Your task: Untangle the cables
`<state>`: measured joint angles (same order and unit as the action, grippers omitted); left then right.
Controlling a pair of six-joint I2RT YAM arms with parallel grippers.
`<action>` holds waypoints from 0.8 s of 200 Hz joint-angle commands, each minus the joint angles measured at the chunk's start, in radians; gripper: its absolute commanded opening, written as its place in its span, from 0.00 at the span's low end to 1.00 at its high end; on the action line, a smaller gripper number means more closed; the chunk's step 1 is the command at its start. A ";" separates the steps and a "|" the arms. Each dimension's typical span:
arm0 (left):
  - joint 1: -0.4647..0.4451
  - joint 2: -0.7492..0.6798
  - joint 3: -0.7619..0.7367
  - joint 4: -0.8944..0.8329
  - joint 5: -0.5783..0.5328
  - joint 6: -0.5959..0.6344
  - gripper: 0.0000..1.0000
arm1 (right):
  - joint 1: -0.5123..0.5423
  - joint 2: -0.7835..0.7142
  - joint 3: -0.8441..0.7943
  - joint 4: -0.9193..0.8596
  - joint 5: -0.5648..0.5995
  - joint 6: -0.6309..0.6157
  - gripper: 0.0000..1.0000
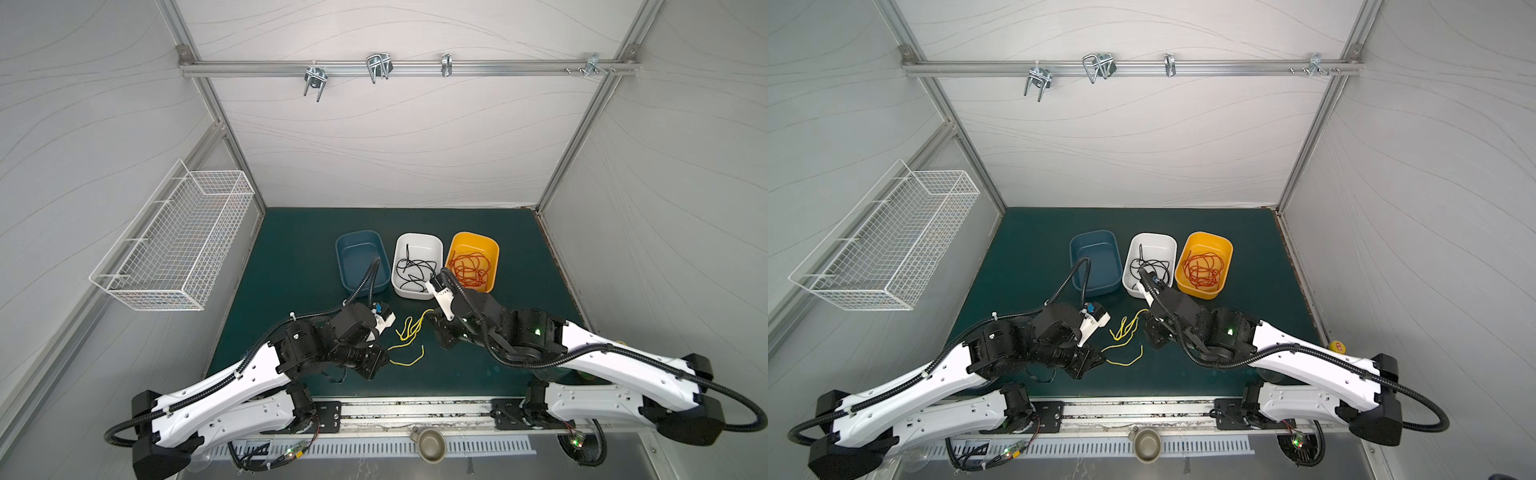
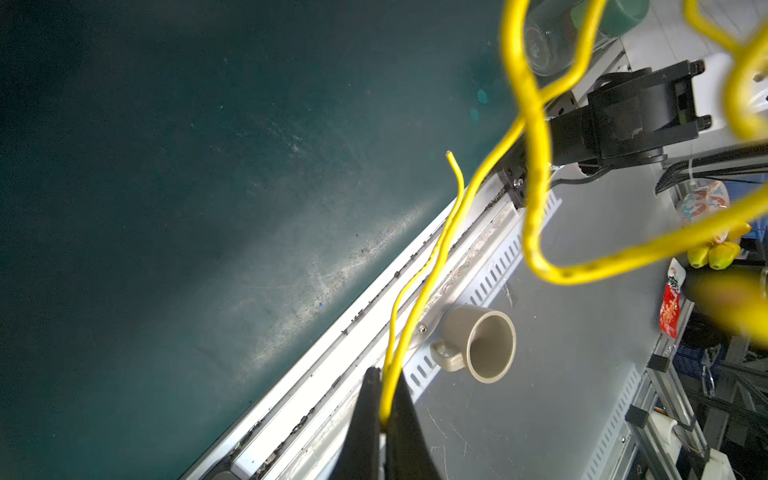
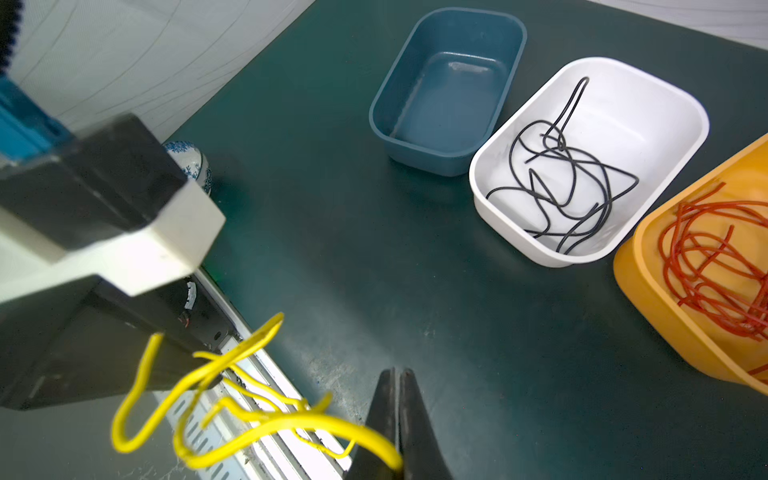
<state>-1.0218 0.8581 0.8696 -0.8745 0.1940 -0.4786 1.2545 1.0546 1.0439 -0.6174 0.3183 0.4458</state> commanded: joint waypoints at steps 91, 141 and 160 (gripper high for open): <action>0.035 -0.005 0.020 0.006 -0.115 -0.027 0.00 | 0.065 -0.174 -0.051 -0.014 0.109 0.102 0.00; 0.092 0.009 0.035 -0.013 -0.136 -0.032 0.00 | 0.060 -0.248 -0.050 -0.107 0.187 0.104 0.00; 0.170 0.003 0.056 -0.027 -0.129 -0.034 0.00 | 0.060 -0.253 -0.062 -0.134 0.199 0.123 0.00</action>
<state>-0.9230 0.8665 0.8696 -0.8845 0.0818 -0.5022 1.3144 0.8120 0.9901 -0.6773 0.4625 0.5346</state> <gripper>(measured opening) 0.048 0.051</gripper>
